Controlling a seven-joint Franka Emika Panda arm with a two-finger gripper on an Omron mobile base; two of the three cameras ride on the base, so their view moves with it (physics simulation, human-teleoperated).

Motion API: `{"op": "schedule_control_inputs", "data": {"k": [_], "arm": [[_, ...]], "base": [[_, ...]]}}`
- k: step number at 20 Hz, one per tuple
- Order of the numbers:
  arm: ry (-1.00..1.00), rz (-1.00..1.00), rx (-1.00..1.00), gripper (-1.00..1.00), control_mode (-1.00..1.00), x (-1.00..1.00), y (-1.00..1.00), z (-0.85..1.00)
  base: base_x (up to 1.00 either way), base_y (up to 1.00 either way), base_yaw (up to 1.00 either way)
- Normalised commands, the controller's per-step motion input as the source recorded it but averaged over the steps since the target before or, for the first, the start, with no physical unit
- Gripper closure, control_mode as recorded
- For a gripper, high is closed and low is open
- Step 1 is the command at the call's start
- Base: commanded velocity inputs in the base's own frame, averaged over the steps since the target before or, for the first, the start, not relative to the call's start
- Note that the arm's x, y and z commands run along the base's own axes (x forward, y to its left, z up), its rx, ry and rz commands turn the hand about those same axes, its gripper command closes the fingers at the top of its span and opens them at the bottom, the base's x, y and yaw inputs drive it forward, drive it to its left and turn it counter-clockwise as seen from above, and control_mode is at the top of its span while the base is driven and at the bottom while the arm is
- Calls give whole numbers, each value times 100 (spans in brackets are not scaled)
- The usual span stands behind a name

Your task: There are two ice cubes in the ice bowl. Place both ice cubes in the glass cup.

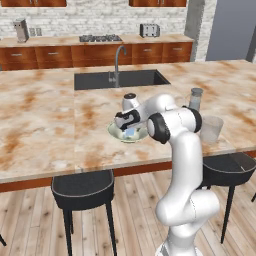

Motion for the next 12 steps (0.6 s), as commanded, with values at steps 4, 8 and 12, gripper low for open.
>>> {"op": "schedule_control_inputs", "data": {"k": [4, 8, 12], "arm": [[0, -2, 0, -100, -100, -1, 0, -25], [3, 0, 0, 100, -100, -6, 0, 0], [0, -3, 4, 100, -100, -45, 0, 73]], "base": [[0, 0, 0], [0, 0, 0], [0, 0, 0]]}}
